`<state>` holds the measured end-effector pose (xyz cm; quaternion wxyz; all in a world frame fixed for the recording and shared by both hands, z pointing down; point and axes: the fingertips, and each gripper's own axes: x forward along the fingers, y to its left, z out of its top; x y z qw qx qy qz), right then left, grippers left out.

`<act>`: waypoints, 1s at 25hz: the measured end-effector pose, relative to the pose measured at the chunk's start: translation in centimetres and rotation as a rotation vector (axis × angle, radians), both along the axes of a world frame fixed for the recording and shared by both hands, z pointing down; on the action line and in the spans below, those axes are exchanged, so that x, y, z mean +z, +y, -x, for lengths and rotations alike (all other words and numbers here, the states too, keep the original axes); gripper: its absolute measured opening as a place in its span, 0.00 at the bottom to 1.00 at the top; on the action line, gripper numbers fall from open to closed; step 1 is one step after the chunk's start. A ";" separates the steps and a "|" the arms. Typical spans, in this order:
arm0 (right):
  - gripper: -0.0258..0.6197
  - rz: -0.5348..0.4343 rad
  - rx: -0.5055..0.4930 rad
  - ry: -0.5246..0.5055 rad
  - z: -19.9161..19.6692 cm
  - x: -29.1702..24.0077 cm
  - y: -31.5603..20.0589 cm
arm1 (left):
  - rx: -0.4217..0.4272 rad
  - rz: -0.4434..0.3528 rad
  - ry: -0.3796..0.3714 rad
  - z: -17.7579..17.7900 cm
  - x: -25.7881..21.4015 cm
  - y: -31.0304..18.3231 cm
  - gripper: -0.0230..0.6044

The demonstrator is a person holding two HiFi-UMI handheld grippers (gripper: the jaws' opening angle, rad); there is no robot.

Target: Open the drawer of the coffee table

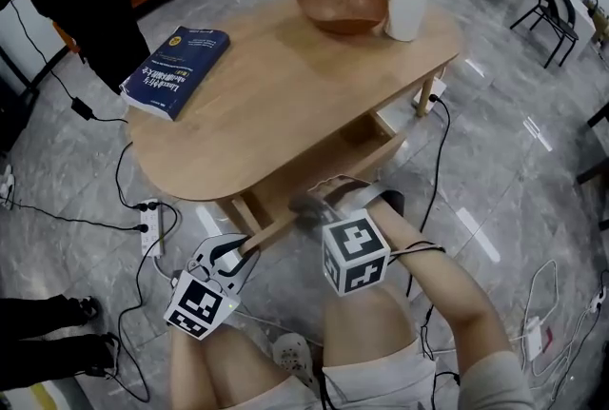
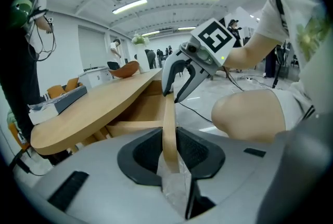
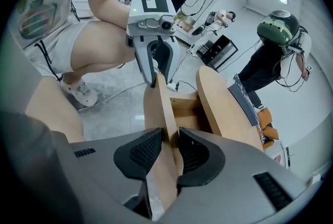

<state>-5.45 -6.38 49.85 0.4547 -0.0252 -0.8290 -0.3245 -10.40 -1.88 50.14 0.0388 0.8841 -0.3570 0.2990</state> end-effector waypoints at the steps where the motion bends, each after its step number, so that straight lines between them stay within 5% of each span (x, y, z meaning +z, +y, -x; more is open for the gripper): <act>1: 0.21 0.000 0.002 -0.005 -0.1 0.0 0.2 | 0.000 0.002 -0.002 0.0 0.0 0.1 0.17; 25: 0.21 0.031 0.041 -0.047 -2.2 0.6 3.4 | 0.104 0.044 -0.051 -2.4 1.0 3.5 0.17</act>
